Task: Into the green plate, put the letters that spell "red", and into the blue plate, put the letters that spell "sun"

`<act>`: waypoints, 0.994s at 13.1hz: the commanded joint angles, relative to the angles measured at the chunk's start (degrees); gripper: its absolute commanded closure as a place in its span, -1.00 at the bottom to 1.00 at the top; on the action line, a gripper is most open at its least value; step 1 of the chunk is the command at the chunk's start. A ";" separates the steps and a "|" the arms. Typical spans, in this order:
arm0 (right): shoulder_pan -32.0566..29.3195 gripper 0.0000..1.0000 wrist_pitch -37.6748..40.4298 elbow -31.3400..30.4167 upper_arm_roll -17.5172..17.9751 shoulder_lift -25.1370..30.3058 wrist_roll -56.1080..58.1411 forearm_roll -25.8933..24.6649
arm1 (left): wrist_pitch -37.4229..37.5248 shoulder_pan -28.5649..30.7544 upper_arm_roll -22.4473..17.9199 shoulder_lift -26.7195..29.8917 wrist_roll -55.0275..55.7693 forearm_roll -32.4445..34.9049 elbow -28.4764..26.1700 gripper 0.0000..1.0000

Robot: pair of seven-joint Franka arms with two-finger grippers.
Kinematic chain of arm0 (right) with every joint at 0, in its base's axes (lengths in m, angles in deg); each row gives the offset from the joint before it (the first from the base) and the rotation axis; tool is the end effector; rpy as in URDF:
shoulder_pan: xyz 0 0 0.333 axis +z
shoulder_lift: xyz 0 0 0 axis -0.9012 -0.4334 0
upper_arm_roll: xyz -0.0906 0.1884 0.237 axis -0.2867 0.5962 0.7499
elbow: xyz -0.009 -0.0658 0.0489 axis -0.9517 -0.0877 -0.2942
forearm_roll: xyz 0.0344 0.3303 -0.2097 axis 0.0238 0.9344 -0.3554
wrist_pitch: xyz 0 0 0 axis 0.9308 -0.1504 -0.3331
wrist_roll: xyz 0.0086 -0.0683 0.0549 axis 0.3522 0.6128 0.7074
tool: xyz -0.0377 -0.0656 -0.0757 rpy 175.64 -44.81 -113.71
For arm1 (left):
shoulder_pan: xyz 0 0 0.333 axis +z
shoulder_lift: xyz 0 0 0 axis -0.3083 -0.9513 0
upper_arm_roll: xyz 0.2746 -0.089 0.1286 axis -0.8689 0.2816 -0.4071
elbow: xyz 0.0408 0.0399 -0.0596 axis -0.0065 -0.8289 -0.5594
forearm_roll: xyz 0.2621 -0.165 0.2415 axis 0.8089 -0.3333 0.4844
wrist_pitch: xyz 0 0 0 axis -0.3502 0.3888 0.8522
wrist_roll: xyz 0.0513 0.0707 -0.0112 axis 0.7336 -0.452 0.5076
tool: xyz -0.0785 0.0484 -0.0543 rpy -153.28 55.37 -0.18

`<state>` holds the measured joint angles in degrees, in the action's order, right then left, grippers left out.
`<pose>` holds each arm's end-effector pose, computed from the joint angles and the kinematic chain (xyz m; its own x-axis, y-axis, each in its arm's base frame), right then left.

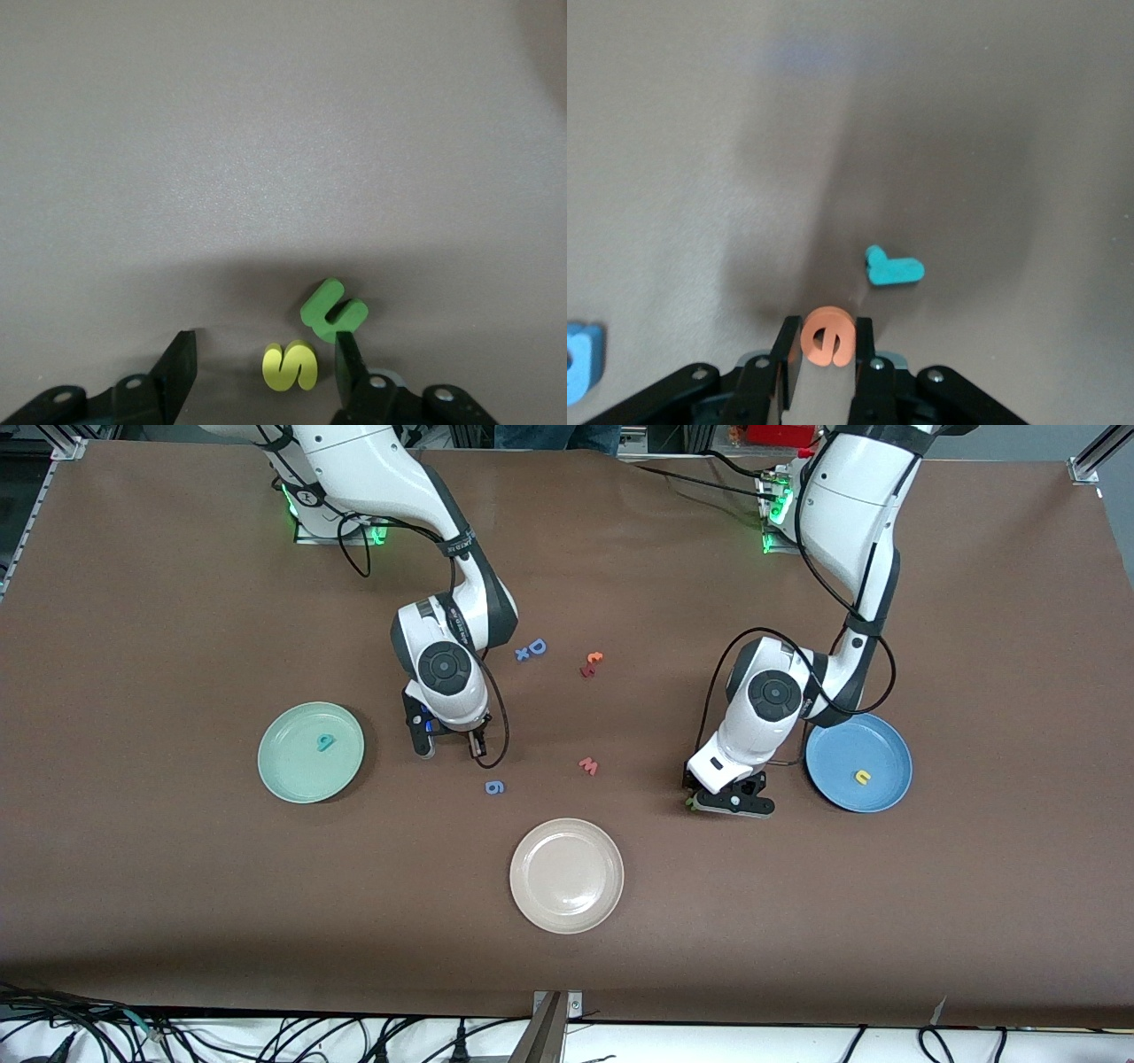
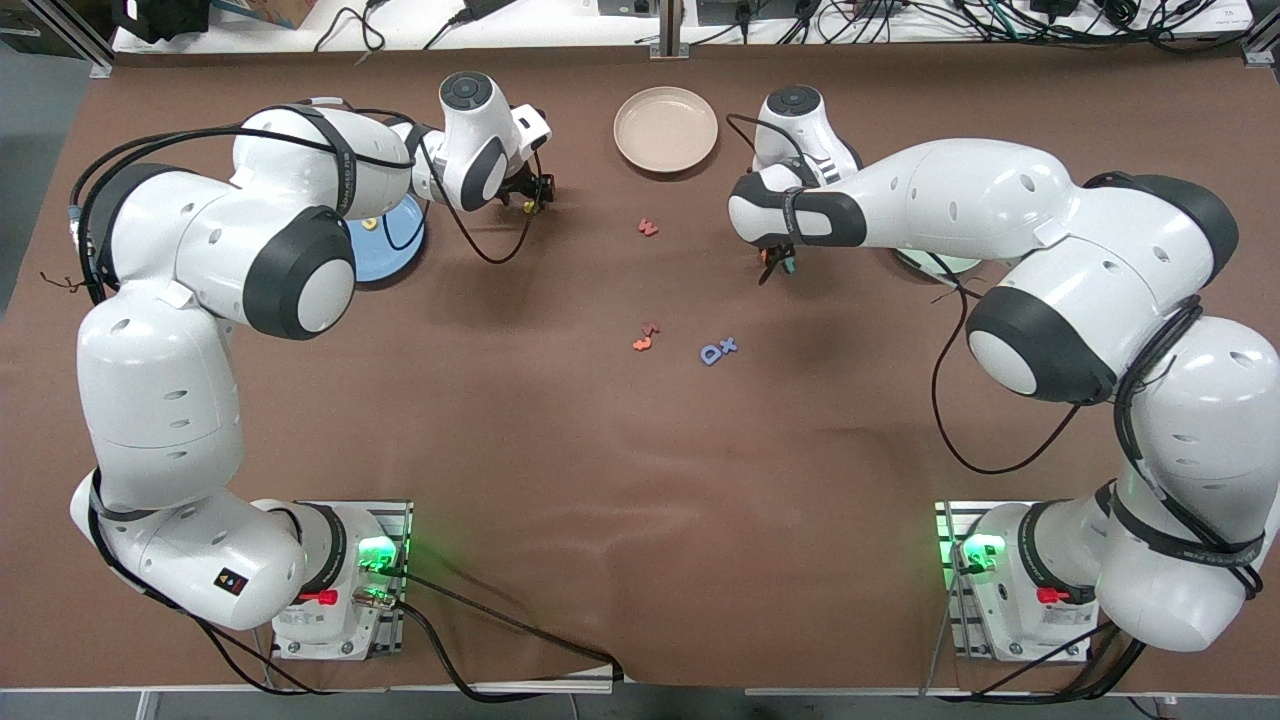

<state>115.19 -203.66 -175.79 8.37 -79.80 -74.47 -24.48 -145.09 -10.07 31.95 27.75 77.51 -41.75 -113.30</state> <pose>0.5327 0.3649 0.1849 0.2964 -0.9544 0.0354 -0.9524 -0.2926 0.0855 0.6012 -0.2470 0.1704 0.9830 -0.1116 0.1456 -0.1152 -0.9932 0.0167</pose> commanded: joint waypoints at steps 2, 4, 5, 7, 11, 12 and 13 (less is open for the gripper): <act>0.62 0.63 10.09 5.58 -3.83 0.84 6.77 0.11 | -0.46 -0.89 -0.51 -1.24 -0.05 -0.62 1.40 -0.40; 0.54 0.63 15.63 6.12 -7.26 3.21 15.02 0.28 | -0.46 -0.98 -0.60 -1.41 -0.13 -0.53 1.40 -0.19; 0.45 0.63 17.92 6.03 -9.45 4.27 19.76 0.54 | -0.46 -0.98 -0.51 -1.59 -0.13 -0.53 1.40 -0.14; 0.27 0.63 21.70 5.94 -14.02 5.06 29.08 0.72 | -0.46 -0.98 -0.51 -1.68 -0.57 -0.45 1.31 -0.19; -0.86 0.61 24.71 4.54 -20.02 5.07 44.57 0.81 | -0.46 -1.42 -0.51 -1.59 -0.57 -0.80 1.31 -0.19; -1.83 0.61 24.80 4.19 -20.89 5.07 47.90 0.81 | -0.46 -1.42 -0.51 -1.59 -0.57 -0.80 1.31 -0.19; -3.58 0.61 24.63 3.40 -21.16 5.07 52.37 0.81 | -0.46 -1.42 -0.51 -1.59 -0.49 -0.88 1.22 -0.19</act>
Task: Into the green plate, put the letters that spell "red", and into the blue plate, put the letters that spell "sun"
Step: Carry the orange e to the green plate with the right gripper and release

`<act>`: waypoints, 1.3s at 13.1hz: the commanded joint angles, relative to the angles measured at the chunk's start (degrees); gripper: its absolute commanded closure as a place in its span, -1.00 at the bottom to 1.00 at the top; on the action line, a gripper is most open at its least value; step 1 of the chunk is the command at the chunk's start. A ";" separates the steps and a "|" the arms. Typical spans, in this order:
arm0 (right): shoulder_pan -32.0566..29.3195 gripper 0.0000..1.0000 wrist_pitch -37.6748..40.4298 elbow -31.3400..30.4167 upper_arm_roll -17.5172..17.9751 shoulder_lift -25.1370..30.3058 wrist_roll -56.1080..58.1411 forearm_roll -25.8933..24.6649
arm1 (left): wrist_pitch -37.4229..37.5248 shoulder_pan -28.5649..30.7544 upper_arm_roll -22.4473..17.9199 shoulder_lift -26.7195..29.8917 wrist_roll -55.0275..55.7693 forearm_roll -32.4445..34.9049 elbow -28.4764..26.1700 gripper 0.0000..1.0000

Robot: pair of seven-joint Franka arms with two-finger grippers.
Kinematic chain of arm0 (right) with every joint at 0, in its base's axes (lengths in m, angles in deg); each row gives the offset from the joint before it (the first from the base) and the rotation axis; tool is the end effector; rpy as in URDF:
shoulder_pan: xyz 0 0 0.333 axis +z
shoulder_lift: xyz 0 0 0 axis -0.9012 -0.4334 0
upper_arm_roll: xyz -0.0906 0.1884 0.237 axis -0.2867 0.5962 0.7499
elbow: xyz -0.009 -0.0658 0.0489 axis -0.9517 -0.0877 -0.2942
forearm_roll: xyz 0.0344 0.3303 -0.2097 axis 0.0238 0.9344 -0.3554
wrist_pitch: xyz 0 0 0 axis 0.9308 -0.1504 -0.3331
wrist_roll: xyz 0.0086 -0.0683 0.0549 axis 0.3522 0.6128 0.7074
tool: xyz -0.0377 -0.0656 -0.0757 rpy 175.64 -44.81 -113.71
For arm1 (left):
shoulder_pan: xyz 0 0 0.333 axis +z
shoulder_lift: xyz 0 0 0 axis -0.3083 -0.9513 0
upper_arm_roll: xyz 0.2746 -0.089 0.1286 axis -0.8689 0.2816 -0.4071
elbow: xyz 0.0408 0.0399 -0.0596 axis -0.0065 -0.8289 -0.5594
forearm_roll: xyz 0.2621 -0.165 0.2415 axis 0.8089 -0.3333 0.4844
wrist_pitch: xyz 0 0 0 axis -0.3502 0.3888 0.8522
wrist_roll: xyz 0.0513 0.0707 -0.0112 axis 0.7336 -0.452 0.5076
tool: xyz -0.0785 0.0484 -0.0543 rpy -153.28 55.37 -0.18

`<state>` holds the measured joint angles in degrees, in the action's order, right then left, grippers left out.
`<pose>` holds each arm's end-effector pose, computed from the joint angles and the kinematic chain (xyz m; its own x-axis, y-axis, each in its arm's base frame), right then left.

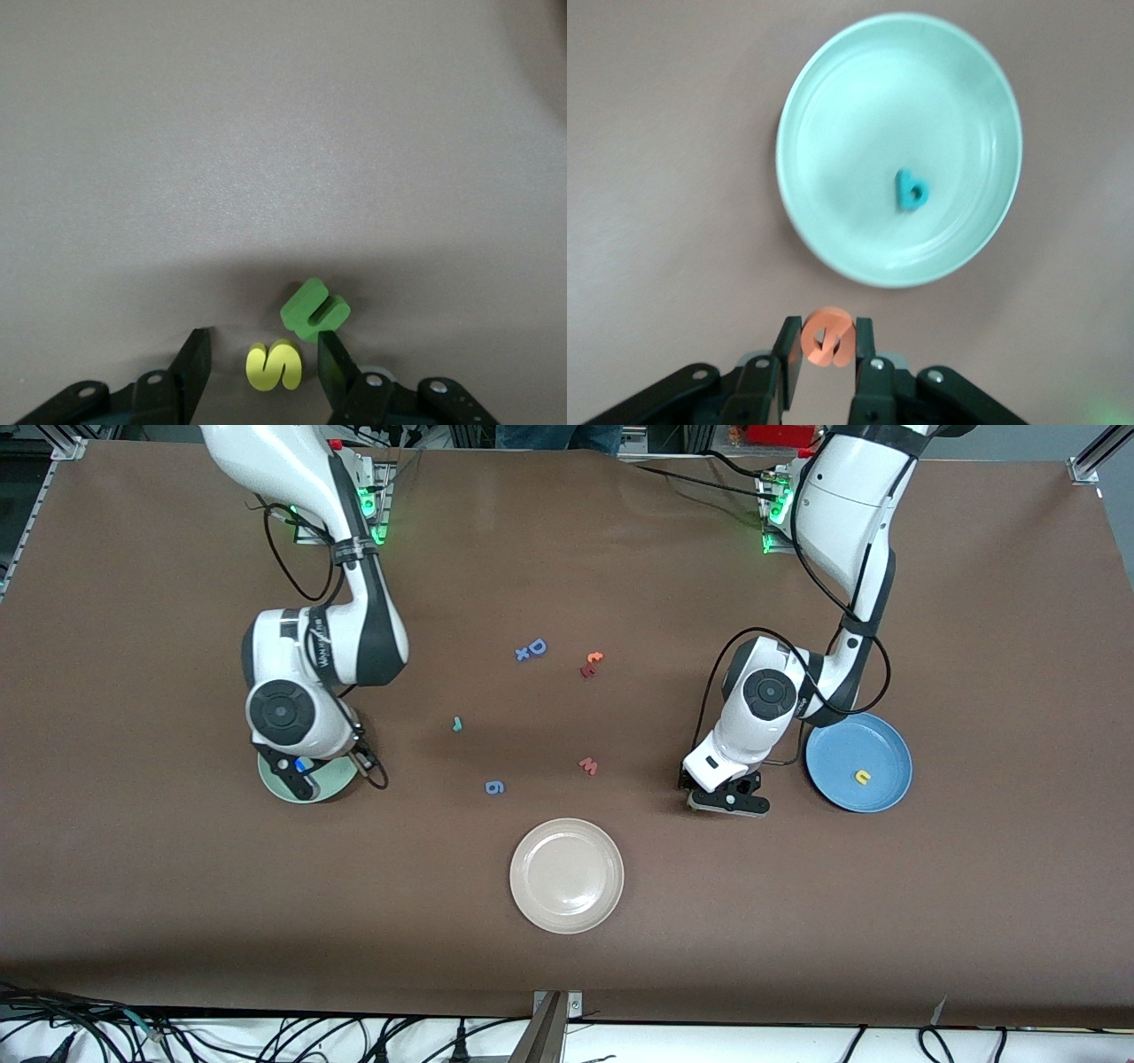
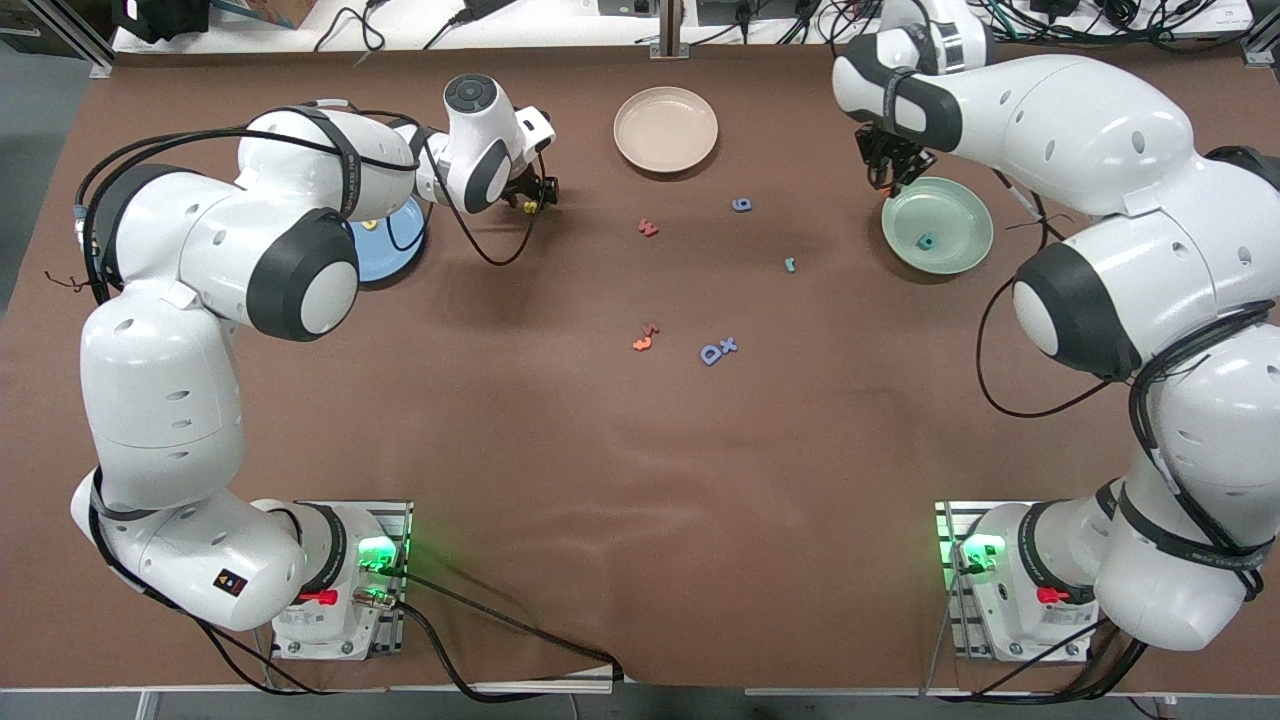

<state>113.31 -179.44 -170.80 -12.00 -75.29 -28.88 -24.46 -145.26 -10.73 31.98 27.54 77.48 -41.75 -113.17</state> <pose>0.6128 0.1765 0.2918 0.6843 -0.7282 -0.0376 -0.6927 -0.6654 0.2782 0.5987 -0.2544 0.1692 0.9813 -0.1240 0.1471 -0.1278 -0.9917 0.0170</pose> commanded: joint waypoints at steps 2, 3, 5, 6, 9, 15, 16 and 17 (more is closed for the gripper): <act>-7.22 0.61 -0.39 -2.73 -0.80 0.39 14.79 0.88 | -0.29 -0.76 -0.46 -1.38 -0.11 -0.97 1.00 -0.19; -8.90 0.61 -1.09 -3.25 -0.79 0.04 18.05 0.96 | -0.20 -0.76 -0.55 -1.29 -0.28 -1.06 0.92 -0.19; -11.72 0.61 -5.20 -5.53 -0.45 -1.02 22.28 1.14 | -0.11 -0.76 -0.46 -1.11 -0.20 -1.15 0.92 -0.19; -11.99 0.61 -6.44 -6.76 -0.36 -1.37 23.34 3.31 | 0.06 -0.76 -0.46 -0.94 -0.11 -1.15 0.92 -0.19; -12.96 0.61 -7.51 -8.27 -0.35 -4.27 28.09 10.26 | 1.64 -0.41 -0.46 -0.15 -0.81 -1.15 1.00 -0.19; -13.14 -1.00 -6.90 -8.36 -0.27 -5.68 28.71 11.34 | 3.23 0.29 -0.55 1.17 -4.06 -1.24 1.09 -0.20; -12.79 -1.00 -6.81 -8.18 -0.27 -5.50 28.71 11.34 | 3.31 0.29 -0.55 1.17 -4.06 -1.33 1.09 -0.22; -12.53 -1.00 -6.37 -8.01 -0.35 -4.98 28.45 11.25 | 3.32 0.29 -0.55 1.09 -4.06 -1.33 1.00 -0.22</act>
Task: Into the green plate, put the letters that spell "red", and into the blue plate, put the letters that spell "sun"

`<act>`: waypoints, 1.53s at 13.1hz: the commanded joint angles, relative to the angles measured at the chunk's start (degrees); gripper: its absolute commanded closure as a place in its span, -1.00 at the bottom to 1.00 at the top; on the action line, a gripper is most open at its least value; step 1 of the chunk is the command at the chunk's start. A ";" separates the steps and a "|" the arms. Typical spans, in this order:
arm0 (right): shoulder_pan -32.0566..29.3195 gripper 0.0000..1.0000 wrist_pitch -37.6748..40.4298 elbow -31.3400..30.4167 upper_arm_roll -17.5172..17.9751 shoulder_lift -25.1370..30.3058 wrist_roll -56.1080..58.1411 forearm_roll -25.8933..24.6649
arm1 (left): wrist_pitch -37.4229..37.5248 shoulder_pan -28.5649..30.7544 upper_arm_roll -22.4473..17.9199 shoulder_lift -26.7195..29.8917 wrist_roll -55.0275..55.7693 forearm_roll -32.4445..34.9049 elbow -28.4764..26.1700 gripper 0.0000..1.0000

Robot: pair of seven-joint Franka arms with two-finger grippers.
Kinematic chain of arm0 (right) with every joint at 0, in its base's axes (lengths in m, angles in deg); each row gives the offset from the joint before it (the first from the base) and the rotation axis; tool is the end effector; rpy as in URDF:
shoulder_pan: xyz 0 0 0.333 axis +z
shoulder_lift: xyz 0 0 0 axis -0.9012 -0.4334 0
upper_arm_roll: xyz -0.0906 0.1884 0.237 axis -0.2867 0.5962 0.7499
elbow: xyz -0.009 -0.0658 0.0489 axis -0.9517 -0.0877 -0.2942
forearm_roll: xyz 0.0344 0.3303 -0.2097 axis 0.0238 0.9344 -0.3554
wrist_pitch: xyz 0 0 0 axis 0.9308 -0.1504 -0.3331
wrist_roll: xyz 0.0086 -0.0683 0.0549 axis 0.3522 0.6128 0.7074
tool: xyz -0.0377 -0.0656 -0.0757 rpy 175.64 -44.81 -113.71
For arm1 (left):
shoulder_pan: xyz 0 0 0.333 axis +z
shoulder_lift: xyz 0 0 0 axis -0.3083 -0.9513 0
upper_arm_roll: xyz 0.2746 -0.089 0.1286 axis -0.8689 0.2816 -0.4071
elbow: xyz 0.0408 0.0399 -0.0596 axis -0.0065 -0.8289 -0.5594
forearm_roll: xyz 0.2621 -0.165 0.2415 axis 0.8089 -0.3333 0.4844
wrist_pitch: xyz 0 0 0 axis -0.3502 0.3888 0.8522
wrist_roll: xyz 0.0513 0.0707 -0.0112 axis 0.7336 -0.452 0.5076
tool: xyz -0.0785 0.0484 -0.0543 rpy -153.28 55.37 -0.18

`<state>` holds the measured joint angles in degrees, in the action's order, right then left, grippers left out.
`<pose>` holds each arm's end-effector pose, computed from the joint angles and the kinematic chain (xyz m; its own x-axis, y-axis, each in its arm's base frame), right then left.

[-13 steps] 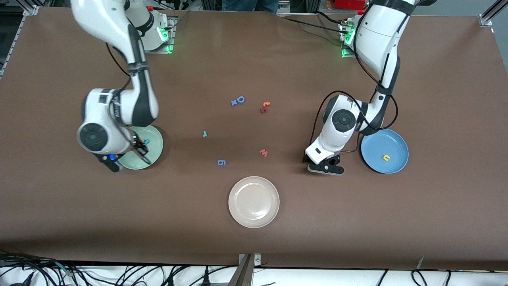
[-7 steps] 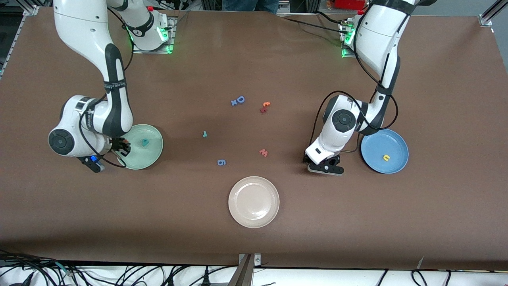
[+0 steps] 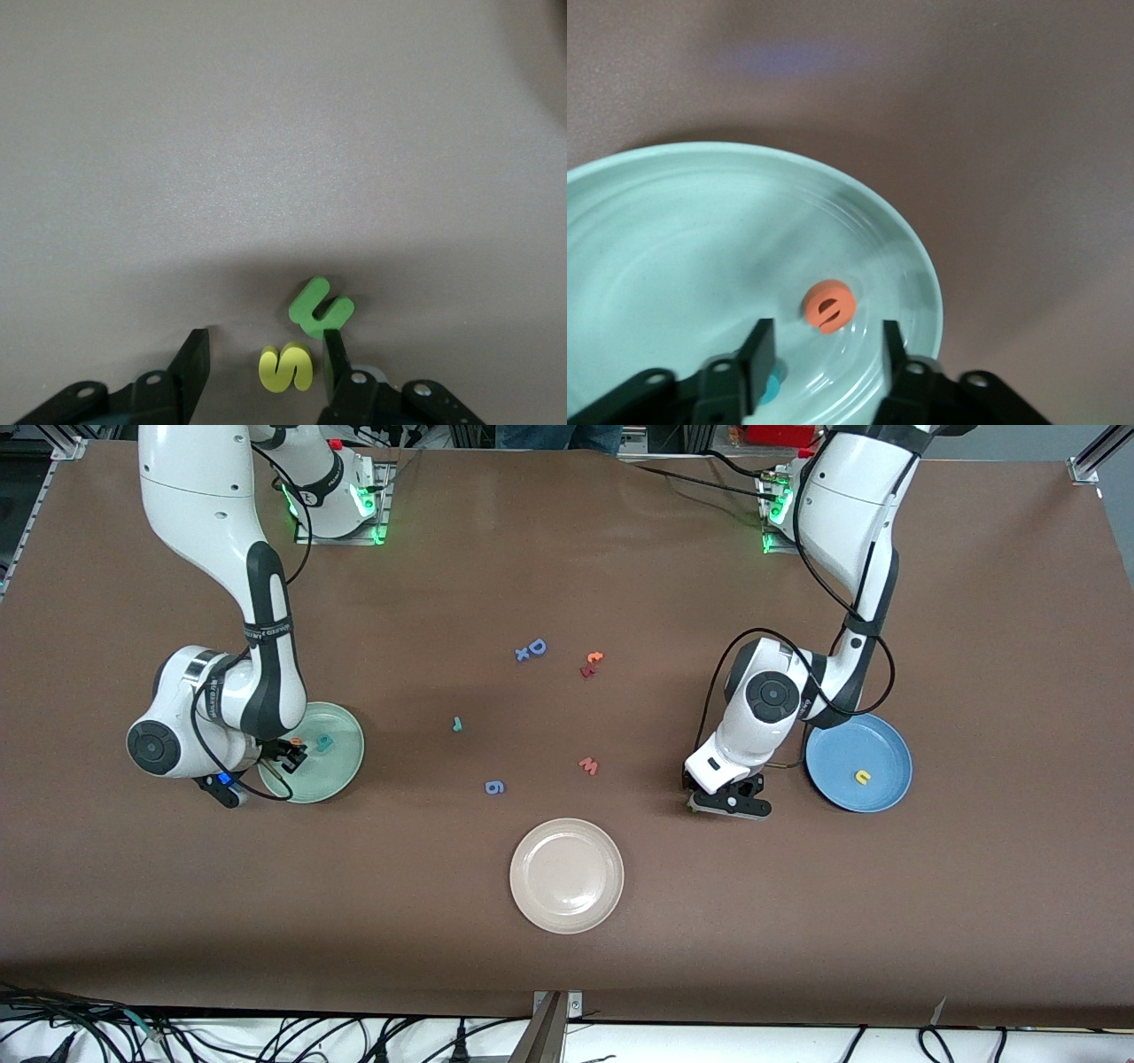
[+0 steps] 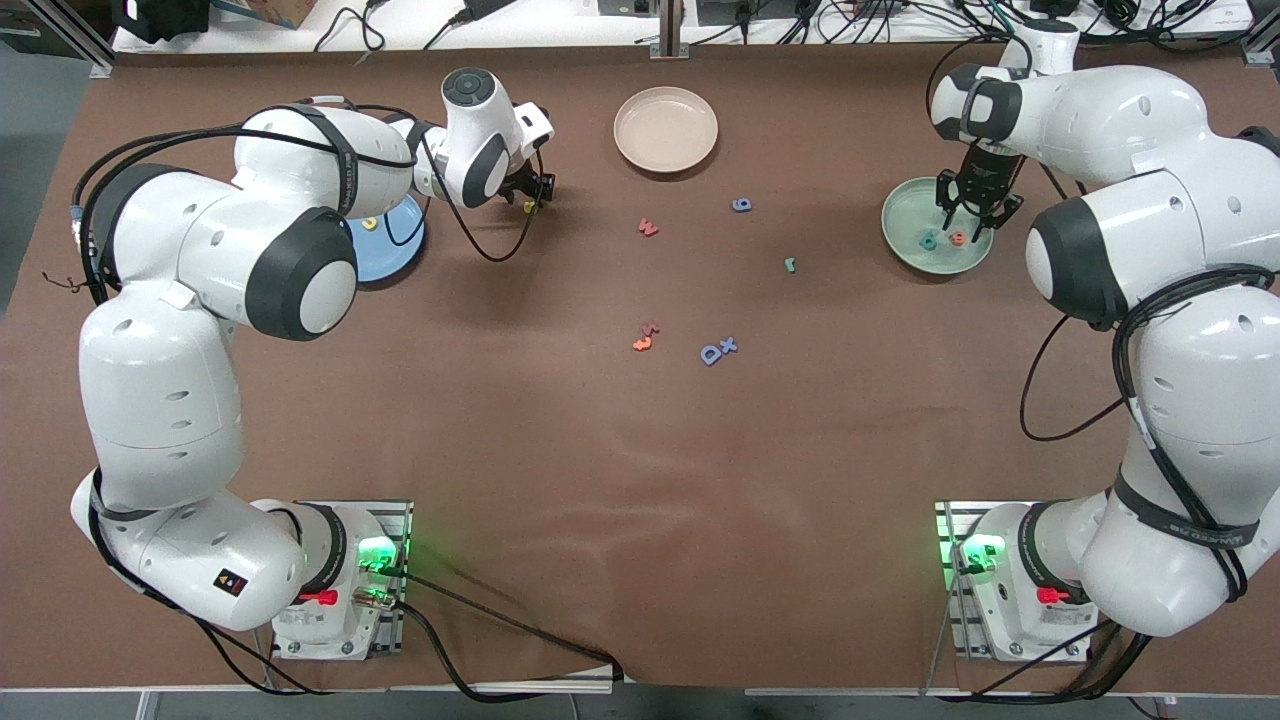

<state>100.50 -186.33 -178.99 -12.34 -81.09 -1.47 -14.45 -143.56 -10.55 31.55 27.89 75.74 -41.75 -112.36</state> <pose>0.6022 0.0134 0.1941 0.7266 -0.6467 -0.2321 -0.6057 -0.7623 0.2281 0.6041 -0.2501 0.1760 0.9793 -0.1463 0.1395 -0.1489 -0.9888 0.0080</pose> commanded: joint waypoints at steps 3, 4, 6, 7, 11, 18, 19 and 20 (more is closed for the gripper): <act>1.78 -1.00 5.52 2.19 0.17 4.24 1.57 1.16 | 2.57 0.12 -0.02 1.44 -2.32 -1.33 -0.24 -0.22; 3.44 -1.00 6.75 2.72 0.08 4.95 1.57 1.16 | 3.36 0.12 0.06 1.79 -2.32 -1.33 -0.33 -0.22; 5.99 -1.00 7.03 2.91 0.25 7.75 3.57 1.16 | 4.24 0.03 0.32 2.05 -2.32 -1.33 -0.60 -0.22; 8.09 -1.00 7.12 2.91 0.17 8.73 6.20 1.07 | 4.34 0.03 0.68 2.14 -2.32 -1.41 -0.86 -0.23; 13.64 -1.00 5.02 2.91 2.09 10.49 10.17 1.24 | 4.16 -0.06 1.03 1.09 -2.41 -2.47 -0.34 -0.23; 24.71 -0.98 -12.72 -3.23 3.95 9.36 8.43 1.33 | 3.63 -0.06 0.85 -0.05 -2.15 -2.73 -0.07 -0.21; 25.16 -0.95 -14.83 -4.73 4.03 9.01 8.34 1.33 | 3.46 -0.14 0.85 -0.14 -2.15 -2.64 -0.07 -0.21; 25.16 -0.78 -16.16 -5.61 4.90 8.83 8.34 1.33 | 3.37 -0.15 0.85 -0.14 -2.15 -2.64 -0.07 -0.20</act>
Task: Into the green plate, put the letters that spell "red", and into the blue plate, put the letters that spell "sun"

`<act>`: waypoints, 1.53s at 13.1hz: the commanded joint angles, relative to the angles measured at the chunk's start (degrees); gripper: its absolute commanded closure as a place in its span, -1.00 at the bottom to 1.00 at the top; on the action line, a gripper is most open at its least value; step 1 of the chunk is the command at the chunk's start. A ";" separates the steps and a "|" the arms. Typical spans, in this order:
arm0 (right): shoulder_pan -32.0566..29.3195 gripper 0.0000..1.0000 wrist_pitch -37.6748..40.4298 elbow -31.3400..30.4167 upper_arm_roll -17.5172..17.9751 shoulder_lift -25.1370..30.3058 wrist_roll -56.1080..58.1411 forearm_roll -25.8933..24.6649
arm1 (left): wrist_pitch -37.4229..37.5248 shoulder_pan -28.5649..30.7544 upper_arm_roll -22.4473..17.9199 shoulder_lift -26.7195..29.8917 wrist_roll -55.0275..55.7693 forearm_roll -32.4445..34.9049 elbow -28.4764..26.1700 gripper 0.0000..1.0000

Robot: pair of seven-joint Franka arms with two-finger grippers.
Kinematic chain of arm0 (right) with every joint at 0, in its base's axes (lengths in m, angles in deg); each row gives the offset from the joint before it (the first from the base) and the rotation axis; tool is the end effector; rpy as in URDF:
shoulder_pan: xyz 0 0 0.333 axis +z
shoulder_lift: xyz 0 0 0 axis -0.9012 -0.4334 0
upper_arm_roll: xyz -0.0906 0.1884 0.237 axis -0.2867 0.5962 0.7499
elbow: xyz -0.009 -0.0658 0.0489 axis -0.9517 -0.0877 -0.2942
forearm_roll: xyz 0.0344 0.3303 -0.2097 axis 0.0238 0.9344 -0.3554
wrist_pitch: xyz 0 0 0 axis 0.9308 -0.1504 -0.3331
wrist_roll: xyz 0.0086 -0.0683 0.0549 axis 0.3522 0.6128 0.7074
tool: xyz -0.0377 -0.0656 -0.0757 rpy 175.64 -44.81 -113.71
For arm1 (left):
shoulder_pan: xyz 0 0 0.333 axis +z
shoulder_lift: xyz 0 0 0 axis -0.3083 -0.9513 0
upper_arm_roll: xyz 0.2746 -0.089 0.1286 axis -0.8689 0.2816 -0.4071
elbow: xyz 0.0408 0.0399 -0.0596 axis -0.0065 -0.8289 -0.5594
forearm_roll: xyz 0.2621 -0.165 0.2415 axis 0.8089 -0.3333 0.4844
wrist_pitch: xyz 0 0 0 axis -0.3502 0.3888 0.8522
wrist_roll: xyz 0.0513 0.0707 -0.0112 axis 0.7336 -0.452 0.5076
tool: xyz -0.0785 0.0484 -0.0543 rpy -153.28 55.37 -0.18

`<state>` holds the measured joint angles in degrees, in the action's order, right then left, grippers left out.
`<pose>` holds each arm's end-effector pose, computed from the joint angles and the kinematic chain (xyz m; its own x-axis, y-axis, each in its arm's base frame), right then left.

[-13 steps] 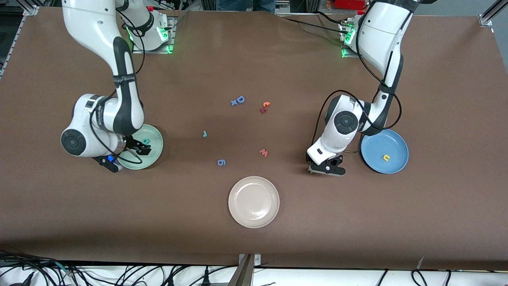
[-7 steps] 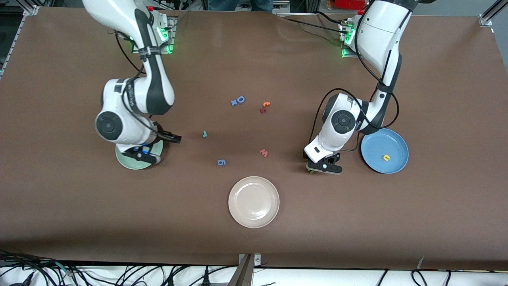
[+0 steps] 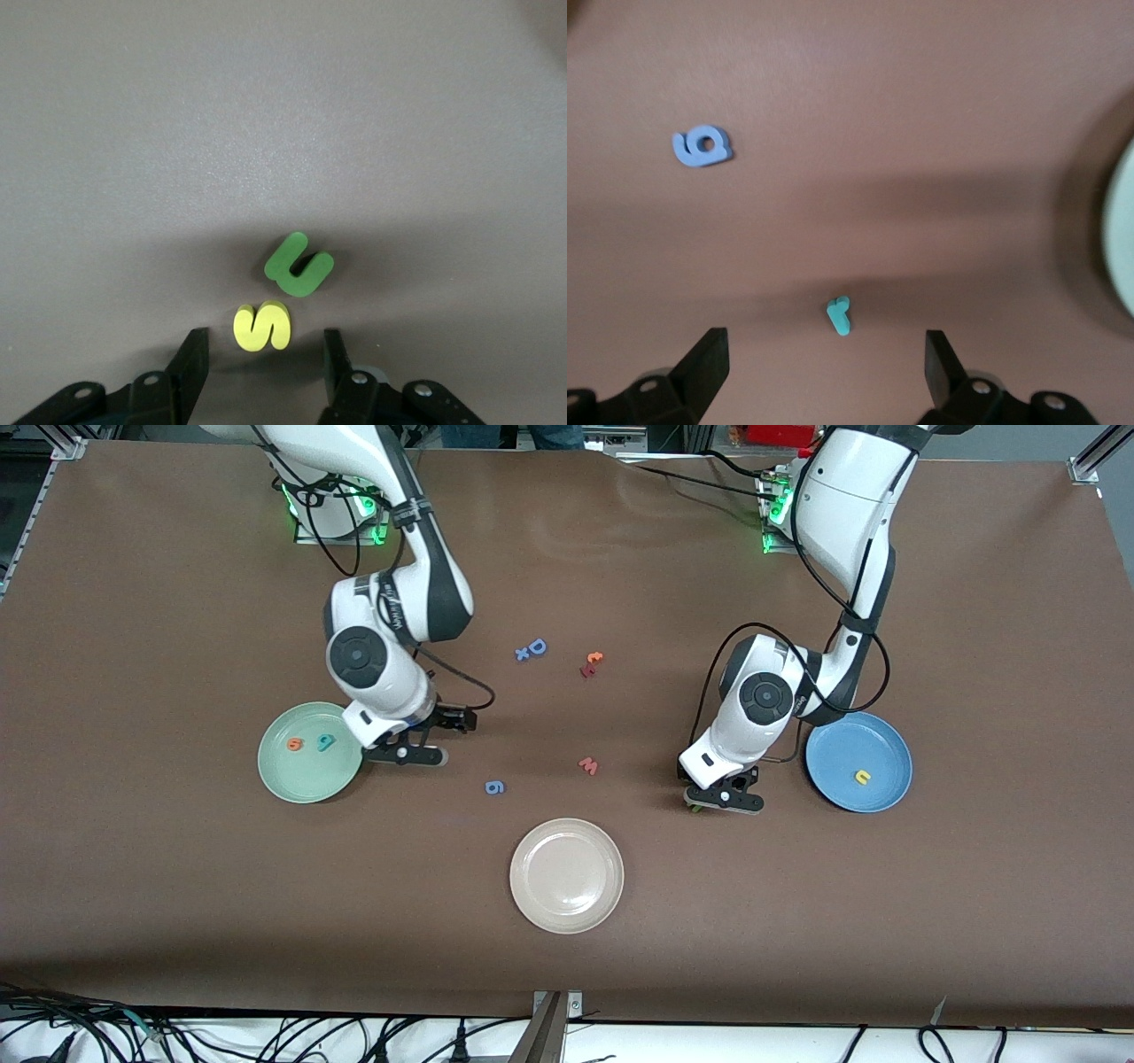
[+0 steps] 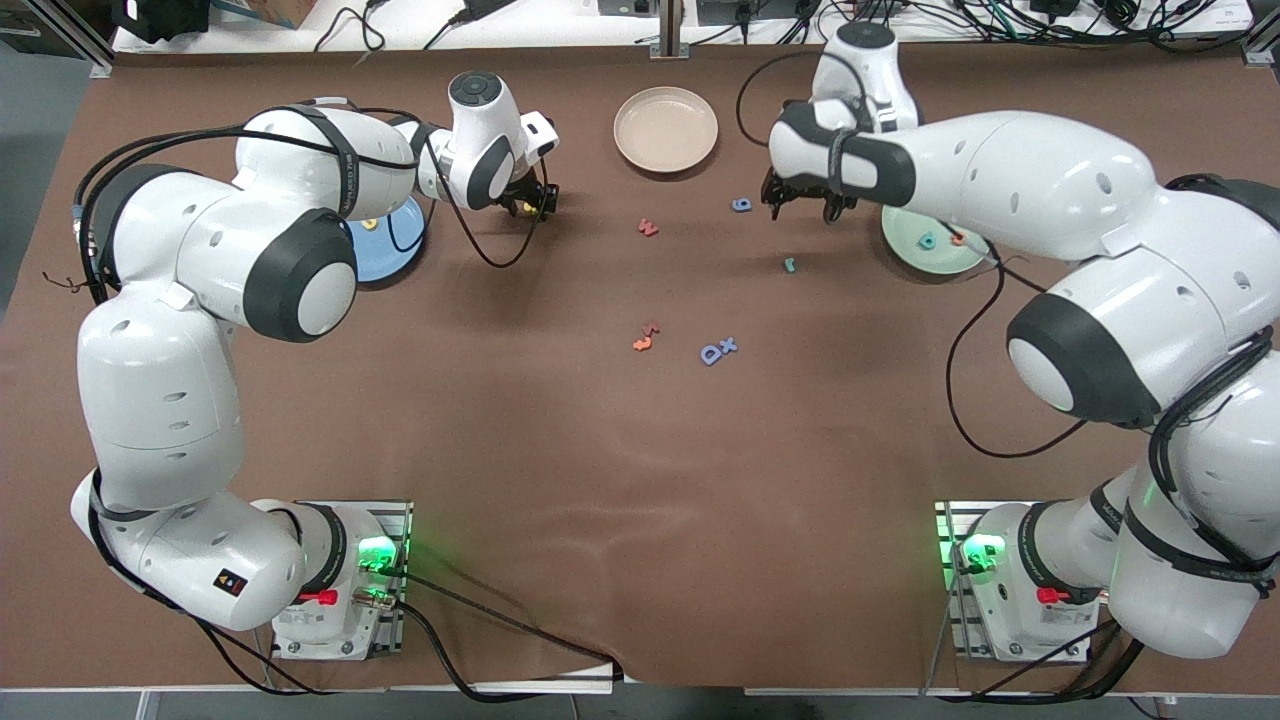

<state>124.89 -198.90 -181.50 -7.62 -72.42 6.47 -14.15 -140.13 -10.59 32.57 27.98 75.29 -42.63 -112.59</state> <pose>0.5431 0.3082 0.2547 0.9948 -0.0688 -0.0751 -0.0695 -0.9976 -0.0067 0.5931 -0.2576 0.1688 0.9850 -0.1559 0.0735 -0.1573 -0.9874 0.0143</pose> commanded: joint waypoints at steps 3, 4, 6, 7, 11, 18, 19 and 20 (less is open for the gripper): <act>0.94 -0.35 -4.13 -3.81 1.68 -1.15 0.40 1.02 | -0.41 -0.02 -0.17 -0.41 -1.96 -1.68 0.16 -0.02; 0.95 -0.33 -5.52 -3.90 2.29 -1.95 0.40 1.02 | -0.41 -0.02 -0.17 -0.41 -1.96 -1.68 0.16 0.10; 0.86 -0.31 -8.78 -5.65 3.17 -2.57 0.40 1.02 | -0.50 -0.02 -0.34 -0.41 -1.96 -1.68 0.25 0.11; 0.86 -0.30 -10.27 -6.79 3.26 -2.66 0.57 1.02 | -0.85 -0.02 -0.69 -0.23 -1.96 -1.68 0.25 0.10; 0.86 0.07 -12.66 -8.12 3.97 -2.83 0.75 1.02 | -1.64 -0.02 -1.22 -0.32 -1.96 -1.68 0.69 0.08; 0.86 0.14 -14.41 -8.03 5.20 -3.44 0.22 1.11 | -2.16 -0.02 -1.31 -0.32 -1.96 -1.59 0.77 0.20; 0.86 0.15 -14.94 -8.03 5.81 -3.80 0.05 1.20 | -2.43 -0.02 -1.31 -0.41 -1.96 -1.59 0.77 0.23; 0.86 0.31 -14.86 -8.12 5.99 -3.80 -0.30 1.72 | -2.52 -0.02 -1.31 -0.41 -1.96 -1.50 0.77 0.25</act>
<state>125.36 -212.25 -188.65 -2.13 -76.19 6.40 -14.11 -142.16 -10.54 31.50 27.94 75.24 -42.63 -112.50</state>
